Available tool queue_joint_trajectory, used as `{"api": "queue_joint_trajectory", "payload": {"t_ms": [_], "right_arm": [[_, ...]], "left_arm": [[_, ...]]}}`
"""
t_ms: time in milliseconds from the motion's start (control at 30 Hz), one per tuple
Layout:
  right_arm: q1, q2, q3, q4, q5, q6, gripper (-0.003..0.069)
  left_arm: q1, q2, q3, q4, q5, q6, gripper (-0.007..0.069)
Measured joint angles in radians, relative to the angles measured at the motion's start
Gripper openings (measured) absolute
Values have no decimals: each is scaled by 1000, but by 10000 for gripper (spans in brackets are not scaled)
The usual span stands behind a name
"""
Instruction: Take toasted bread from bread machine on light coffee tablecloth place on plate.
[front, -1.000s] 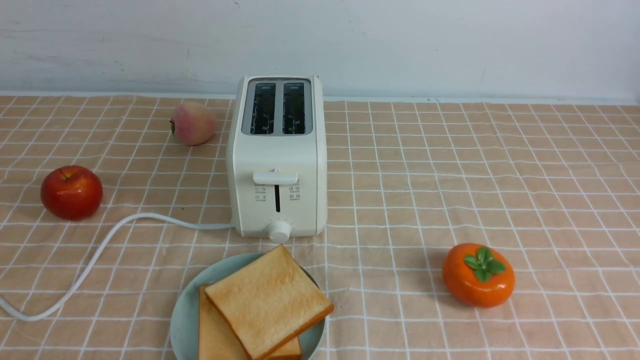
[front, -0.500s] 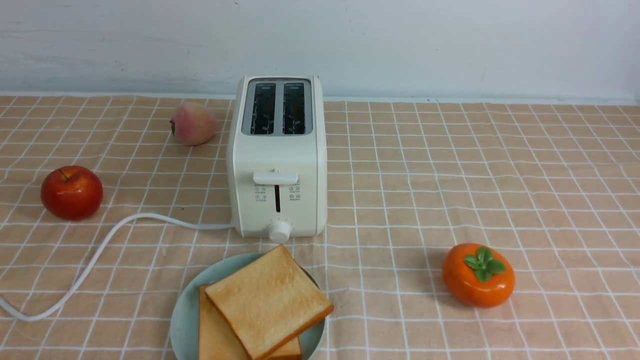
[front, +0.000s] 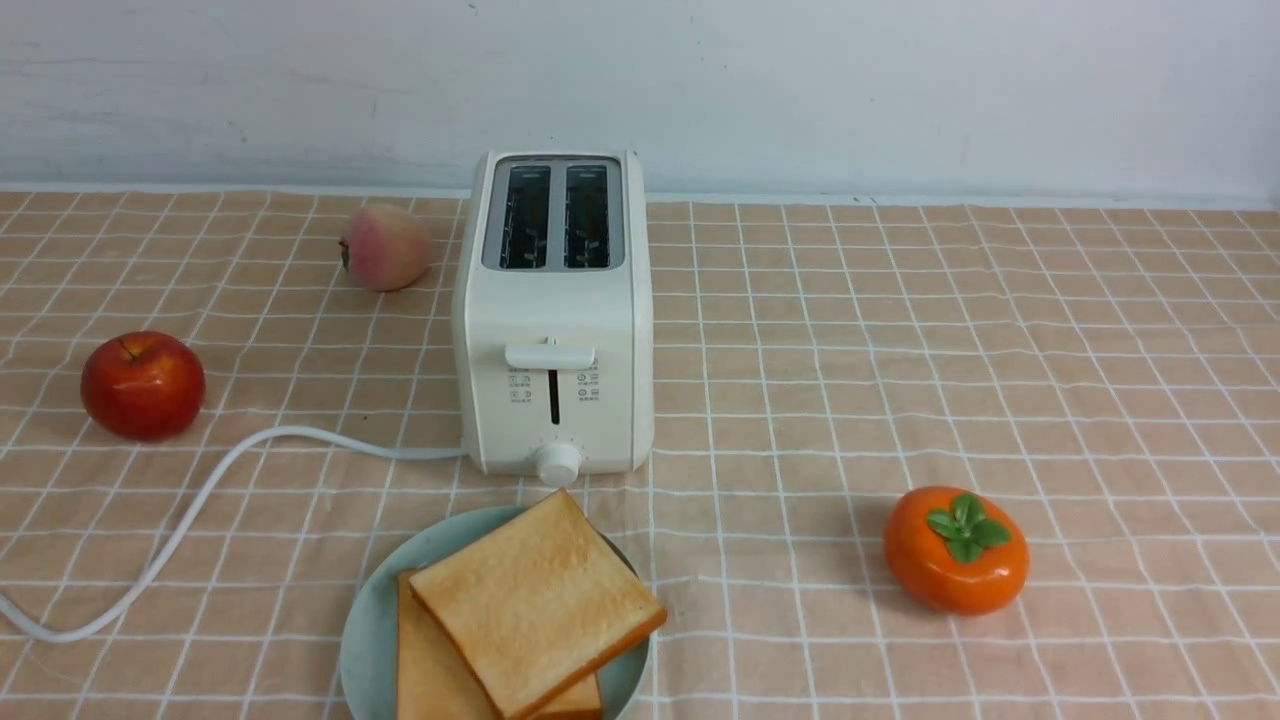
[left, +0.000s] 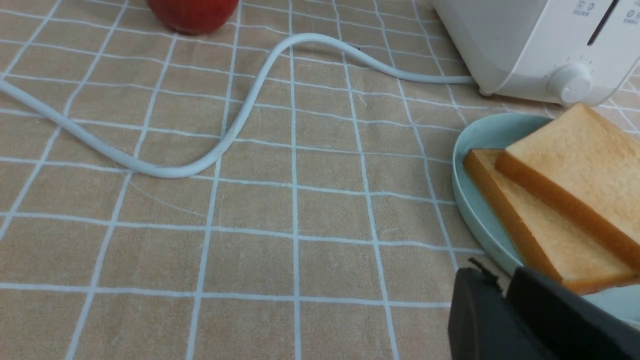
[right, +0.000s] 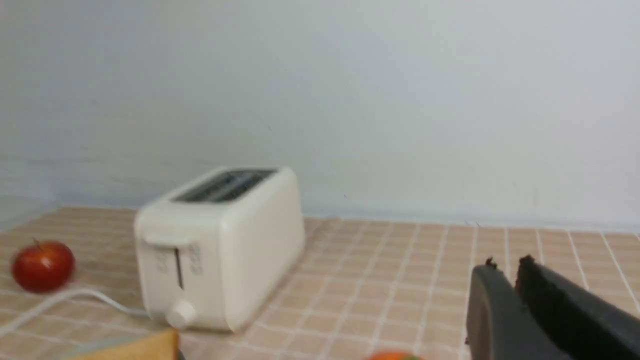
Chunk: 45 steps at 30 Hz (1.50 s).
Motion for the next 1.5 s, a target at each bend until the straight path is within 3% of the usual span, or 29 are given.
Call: {"api": "queue_joint_trajectory", "payload": {"t_ms": [133,200,367,1500], "right_arm": [[-135,0,154,-3,5,0,86],[-202,0,198,-5,98,0,87],[-290,0,200,-9,175,0,95],[-293,0,199,-12,181,0,136]], "left_arm": [[0,0,0,0,0,0,89],[0,0,0,0,0,0,89],[0,0,0,0,1,0,90],[0,0,0,0,2,0,122]]}}
